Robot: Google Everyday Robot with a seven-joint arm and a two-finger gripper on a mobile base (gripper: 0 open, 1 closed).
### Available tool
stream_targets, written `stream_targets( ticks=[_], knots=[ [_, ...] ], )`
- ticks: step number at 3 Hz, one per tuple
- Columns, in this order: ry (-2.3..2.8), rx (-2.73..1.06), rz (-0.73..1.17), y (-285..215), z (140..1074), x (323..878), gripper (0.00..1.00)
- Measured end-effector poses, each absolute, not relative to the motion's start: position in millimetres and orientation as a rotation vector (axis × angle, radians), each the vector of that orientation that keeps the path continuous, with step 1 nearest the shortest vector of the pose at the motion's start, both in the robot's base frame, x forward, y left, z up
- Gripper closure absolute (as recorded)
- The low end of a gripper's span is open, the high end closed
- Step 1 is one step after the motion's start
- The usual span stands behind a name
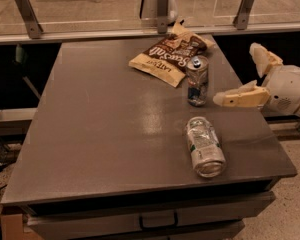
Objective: Place redbull can upright
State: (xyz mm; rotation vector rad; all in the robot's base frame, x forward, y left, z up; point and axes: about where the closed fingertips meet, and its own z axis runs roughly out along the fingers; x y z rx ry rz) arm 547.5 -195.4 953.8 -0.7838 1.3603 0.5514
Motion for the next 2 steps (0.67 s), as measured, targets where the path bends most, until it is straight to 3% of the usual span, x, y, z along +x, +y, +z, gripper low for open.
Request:
stream_targets(
  ticks=[1, 2],
  knots=[
    [1.344, -0.855, 0.389, -226.5, 1028.4, 508.5, 0.0],
    [1.328, -0.878, 0.362, -225.7, 1048.1, 501.3, 0.0]
  ],
)
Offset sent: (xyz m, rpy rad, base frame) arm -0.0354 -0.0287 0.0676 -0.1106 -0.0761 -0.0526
